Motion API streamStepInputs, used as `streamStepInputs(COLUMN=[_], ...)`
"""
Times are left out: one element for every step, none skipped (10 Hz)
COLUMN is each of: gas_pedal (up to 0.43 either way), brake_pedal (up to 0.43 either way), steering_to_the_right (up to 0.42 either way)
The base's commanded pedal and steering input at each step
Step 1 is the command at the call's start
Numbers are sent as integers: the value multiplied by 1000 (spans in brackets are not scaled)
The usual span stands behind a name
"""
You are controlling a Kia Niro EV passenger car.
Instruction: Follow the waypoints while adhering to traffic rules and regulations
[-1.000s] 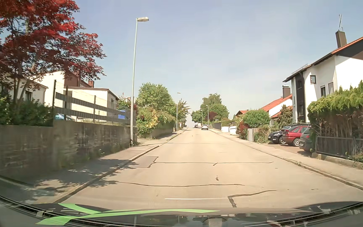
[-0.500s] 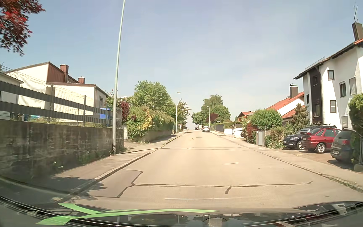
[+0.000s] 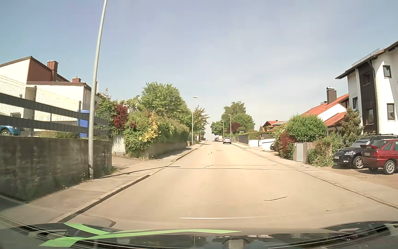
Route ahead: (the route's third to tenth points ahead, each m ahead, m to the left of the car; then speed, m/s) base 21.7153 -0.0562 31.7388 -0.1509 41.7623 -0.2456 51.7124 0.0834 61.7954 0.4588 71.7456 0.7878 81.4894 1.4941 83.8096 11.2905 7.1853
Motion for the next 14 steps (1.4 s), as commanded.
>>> streamStepInputs(gas_pedal=[118, 118, 118, 118, 118, 118, 118, 130, 130, 130, 130, 130, 130, 130], brake_pedal=[0, 0, 0, 0, 0, 0, 0, 0, 0, 0, 0, 0, 0, 0], steering_to_the_right=[-4, -4, -4, -4, -4, -4, -4, -4, -4, -4, -4, -4, -4, -4])
